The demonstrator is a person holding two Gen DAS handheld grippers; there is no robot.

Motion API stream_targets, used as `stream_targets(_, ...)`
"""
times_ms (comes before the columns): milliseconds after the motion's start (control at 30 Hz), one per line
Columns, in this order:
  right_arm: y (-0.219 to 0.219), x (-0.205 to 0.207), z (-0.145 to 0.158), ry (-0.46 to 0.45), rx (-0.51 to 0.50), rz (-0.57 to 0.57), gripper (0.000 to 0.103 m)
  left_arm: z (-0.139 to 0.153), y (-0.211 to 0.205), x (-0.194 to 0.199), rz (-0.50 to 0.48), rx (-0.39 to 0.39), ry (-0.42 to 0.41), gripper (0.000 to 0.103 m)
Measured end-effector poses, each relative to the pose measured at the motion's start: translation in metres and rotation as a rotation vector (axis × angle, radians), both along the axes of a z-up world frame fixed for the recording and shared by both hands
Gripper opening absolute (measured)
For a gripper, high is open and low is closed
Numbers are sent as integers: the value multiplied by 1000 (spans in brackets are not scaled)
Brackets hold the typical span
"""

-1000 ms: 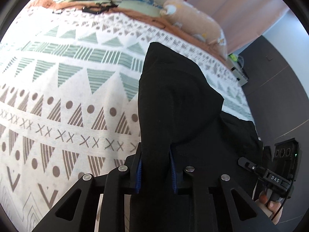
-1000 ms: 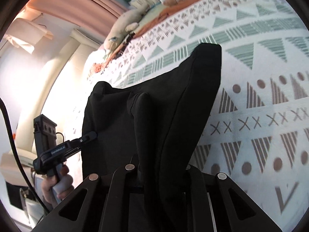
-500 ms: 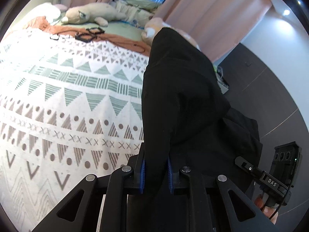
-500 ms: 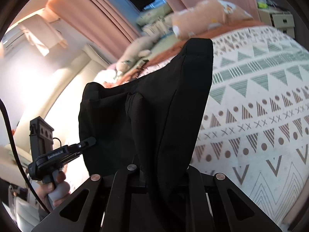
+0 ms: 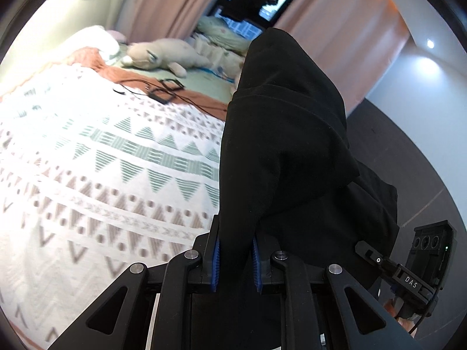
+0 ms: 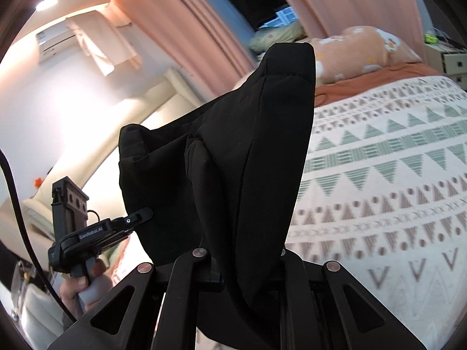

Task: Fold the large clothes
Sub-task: 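Lift the held jacket with both grippers and carry it toward the bed edge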

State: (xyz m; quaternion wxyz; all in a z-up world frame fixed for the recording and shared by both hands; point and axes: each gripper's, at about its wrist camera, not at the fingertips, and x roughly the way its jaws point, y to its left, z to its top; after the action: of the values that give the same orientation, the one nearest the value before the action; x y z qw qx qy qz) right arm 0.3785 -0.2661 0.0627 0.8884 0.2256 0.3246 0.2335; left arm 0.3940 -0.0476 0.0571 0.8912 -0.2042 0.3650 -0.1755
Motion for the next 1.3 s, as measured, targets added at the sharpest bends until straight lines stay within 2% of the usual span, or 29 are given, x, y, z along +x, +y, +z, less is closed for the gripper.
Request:
stream_targets(300,109,16,16,-33,4,138,13,14,109,-28,139,9,-25,17)
stream_targets(600,240,27,23,-43,11,322,13,26,234,-60,294,37,-26,17)
stream_targets(933,387,3,22,-28,37,521,13,41,356,-108,486,93,-13,17)
stream_targets(1133,461,-19,18,-3,52,630,13,46,396,-117,590,158,-1,17)
stream_targets(1300,519,-29,12,30,81,722,13,38,437,-119,671,182,20,16)
